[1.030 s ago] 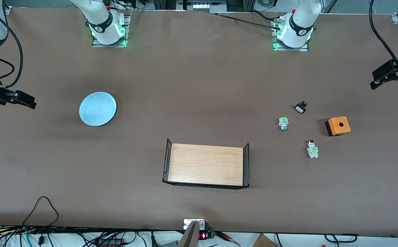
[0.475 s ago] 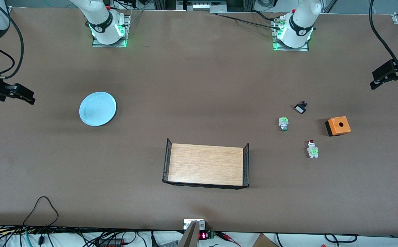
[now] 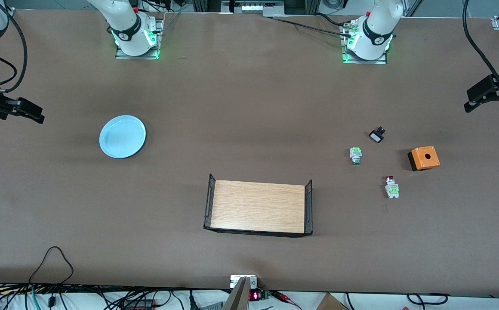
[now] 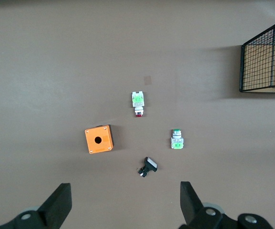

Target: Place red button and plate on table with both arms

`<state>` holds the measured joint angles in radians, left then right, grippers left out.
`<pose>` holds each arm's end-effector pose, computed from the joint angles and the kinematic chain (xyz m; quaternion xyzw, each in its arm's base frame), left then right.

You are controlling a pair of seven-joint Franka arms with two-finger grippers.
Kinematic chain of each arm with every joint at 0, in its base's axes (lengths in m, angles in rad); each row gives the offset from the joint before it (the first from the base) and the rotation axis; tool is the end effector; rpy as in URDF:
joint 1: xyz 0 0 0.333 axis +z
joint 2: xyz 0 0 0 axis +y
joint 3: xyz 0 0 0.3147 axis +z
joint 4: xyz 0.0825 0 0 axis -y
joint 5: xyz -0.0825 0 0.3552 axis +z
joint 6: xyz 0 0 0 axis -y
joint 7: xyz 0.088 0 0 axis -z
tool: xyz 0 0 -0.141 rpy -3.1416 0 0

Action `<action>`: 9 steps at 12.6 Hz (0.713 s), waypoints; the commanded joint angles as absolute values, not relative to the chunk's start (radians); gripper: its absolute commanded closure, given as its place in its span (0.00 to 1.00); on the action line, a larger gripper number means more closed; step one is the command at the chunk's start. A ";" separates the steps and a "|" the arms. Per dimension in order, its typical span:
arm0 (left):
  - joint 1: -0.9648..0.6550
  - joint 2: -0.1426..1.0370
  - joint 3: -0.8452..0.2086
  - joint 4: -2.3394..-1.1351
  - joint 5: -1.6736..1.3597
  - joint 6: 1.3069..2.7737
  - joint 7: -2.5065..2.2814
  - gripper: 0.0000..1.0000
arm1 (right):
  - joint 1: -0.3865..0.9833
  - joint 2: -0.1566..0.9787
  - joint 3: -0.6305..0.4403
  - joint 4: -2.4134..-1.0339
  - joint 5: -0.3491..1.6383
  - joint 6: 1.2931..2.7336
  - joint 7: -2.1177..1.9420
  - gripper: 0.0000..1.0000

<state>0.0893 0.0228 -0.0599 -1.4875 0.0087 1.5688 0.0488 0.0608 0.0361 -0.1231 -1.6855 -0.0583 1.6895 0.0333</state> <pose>0.5350 0.0174 0.6140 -0.9995 0.0095 -0.0291 0.0048 0.5393 -0.0403 0.5294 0.9984 -0.0438 -0.0164 0.0309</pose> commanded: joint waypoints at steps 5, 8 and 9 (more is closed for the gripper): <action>0.087 0.026 -0.060 -1.477 0.006 1.568 0.051 0.00 | 0.061 0.031 -0.127 -1.637 -0.026 1.646 0.017 0.00; 0.087 0.026 -0.061 -1.477 0.006 1.568 0.051 0.00 | 0.061 0.031 -0.126 -1.622 -0.031 1.622 0.017 0.00; 0.087 0.026 -0.060 -1.477 0.006 1.568 0.051 0.00 | 0.061 0.031 -0.126 -1.620 -0.031 1.612 0.015 0.00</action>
